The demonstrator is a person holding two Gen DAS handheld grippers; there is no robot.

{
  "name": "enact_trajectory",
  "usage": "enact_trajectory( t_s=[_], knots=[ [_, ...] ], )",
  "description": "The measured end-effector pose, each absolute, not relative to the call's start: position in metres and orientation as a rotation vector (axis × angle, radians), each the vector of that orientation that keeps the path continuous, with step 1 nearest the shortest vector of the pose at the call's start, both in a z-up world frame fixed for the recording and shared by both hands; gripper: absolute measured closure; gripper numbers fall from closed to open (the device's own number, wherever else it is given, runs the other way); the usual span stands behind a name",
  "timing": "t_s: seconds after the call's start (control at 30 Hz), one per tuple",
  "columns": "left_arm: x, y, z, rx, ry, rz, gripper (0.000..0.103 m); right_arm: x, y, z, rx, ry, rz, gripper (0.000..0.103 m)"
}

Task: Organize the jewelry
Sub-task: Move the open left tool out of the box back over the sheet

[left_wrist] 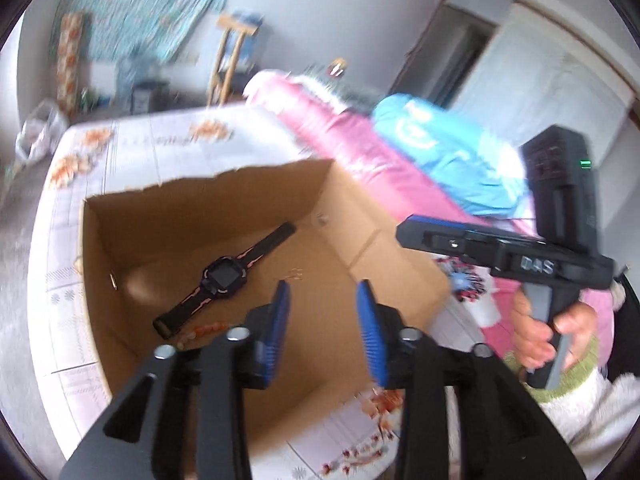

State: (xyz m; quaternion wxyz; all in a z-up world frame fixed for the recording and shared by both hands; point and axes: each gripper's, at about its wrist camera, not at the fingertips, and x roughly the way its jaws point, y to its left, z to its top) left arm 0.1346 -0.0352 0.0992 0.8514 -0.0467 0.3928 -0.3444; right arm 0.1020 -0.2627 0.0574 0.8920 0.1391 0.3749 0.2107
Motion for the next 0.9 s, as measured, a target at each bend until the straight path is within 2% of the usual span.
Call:
enact_trajectory(
  t_s=[0.17, 0.23, 0.37, 0.5, 0.6, 0.9],
  knots=[
    [0.092, -0.02, 0.097, -0.076, 0.782, -0.749, 0.039, 0.061, -0.255, 0.059, 0.326, 0.716, 0.472, 0.044],
    [0.082, -0.021, 0.092, -0.073, 0.8, -0.737, 0.035, 0.048, -0.251, 0.059, 0.305, 0.702, 0.458, 0.04],
    [0.056, -0.023, 0.072, -0.075, 0.831, -0.725, 0.025, 0.02, -0.237, 0.054, 0.233, 0.676, 0.418, 0.025],
    [0.046, -0.032, 0.037, -0.026, 0.908, -0.646, 0.025, 0.011, -0.227, 0.039, 0.195, 0.718, 0.358, 0.011],
    [0.047, -0.041, 0.012, 0.038, 0.954, -0.58, 0.025, 0.008, -0.225, 0.029, 0.169, 0.74, 0.3, 0.008],
    [0.064, -0.041, -0.036, 0.156, 1.009, -0.431, 0.024, 0.011, -0.215, 0.009, -0.1, 0.723, -0.04, 0.008]
  ],
)
